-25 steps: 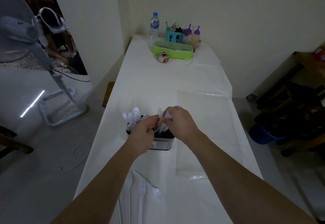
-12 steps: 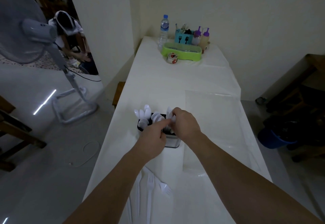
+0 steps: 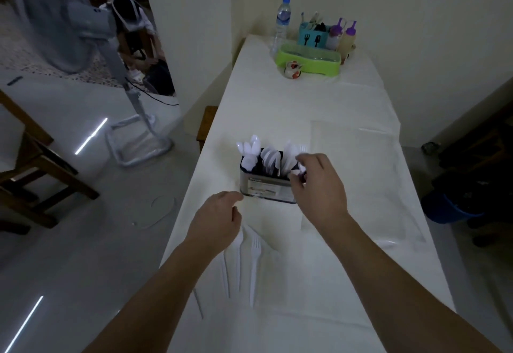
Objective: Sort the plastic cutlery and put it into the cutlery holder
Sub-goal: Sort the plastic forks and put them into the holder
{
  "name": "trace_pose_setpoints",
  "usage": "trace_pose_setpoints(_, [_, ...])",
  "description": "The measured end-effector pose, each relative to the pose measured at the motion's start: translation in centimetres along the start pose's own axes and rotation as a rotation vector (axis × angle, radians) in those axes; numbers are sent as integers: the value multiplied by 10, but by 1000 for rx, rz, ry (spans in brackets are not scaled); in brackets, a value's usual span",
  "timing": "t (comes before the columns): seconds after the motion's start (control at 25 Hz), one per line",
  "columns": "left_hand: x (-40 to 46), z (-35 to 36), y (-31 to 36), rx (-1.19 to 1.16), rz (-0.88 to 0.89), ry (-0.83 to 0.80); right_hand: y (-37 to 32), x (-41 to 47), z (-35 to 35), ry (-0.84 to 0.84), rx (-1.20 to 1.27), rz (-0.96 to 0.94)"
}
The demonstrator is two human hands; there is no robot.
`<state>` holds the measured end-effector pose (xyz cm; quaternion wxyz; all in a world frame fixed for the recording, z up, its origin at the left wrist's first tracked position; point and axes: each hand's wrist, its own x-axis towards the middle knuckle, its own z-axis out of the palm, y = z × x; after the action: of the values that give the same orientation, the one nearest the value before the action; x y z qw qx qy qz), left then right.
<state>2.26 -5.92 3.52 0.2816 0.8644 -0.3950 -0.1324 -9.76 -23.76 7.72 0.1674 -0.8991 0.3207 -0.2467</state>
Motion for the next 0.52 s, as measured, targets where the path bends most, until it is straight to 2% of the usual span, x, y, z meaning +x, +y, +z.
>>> trace_pose_setpoints(0.12, [-26,9,-30,64,-138,19,-6,-50,26,-122,-11,-3])
trace_pose_setpoints(0.24, [-50,18,-54,112,-346,15,-9,-93,60,-406,-40,185])
trace_pose_setpoints(0.32, [-65,23,-66,162,-455,-29,-16,-117,79,-537,-80,286])
trace_pose_setpoints(0.52, [-97,37,-82,190,-606,-94,-53,-161,108,-651,-66,371])
